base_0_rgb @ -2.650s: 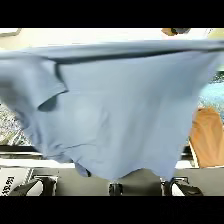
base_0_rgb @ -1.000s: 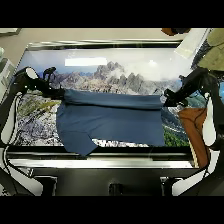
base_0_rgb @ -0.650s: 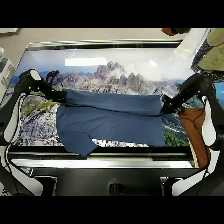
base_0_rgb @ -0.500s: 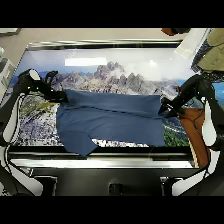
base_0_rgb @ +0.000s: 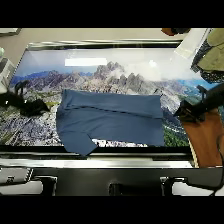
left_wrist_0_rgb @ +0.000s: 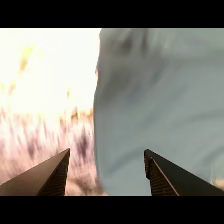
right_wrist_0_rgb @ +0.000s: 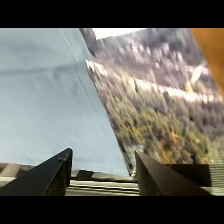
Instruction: Fold the clothes and pants, and hang the long-sleeved shirts on hangers.
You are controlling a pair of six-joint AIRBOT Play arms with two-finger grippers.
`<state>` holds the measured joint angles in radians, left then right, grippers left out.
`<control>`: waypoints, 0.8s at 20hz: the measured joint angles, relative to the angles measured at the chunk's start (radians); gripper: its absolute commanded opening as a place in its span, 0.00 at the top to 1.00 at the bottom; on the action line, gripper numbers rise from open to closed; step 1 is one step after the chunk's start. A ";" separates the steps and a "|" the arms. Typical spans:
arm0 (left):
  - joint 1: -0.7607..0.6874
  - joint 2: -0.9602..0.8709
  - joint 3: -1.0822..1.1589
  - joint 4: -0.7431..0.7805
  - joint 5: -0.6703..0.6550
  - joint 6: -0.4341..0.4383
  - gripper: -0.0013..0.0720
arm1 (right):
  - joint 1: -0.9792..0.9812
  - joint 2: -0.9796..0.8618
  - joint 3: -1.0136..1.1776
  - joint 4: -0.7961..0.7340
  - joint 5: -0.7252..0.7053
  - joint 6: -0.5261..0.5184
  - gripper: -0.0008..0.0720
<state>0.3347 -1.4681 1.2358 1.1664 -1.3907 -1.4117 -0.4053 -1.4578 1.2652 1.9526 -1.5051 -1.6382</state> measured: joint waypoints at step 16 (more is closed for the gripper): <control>-0.024 0.294 -0.795 -0.357 0.266 0.002 0.68 | -0.044 0.351 -0.383 0.158 0.137 -0.037 0.41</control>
<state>0.3111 -1.1744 0.4412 0.8089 -1.1252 -1.4097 -0.4496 -1.1072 0.8818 2.1101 -1.3685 -1.6756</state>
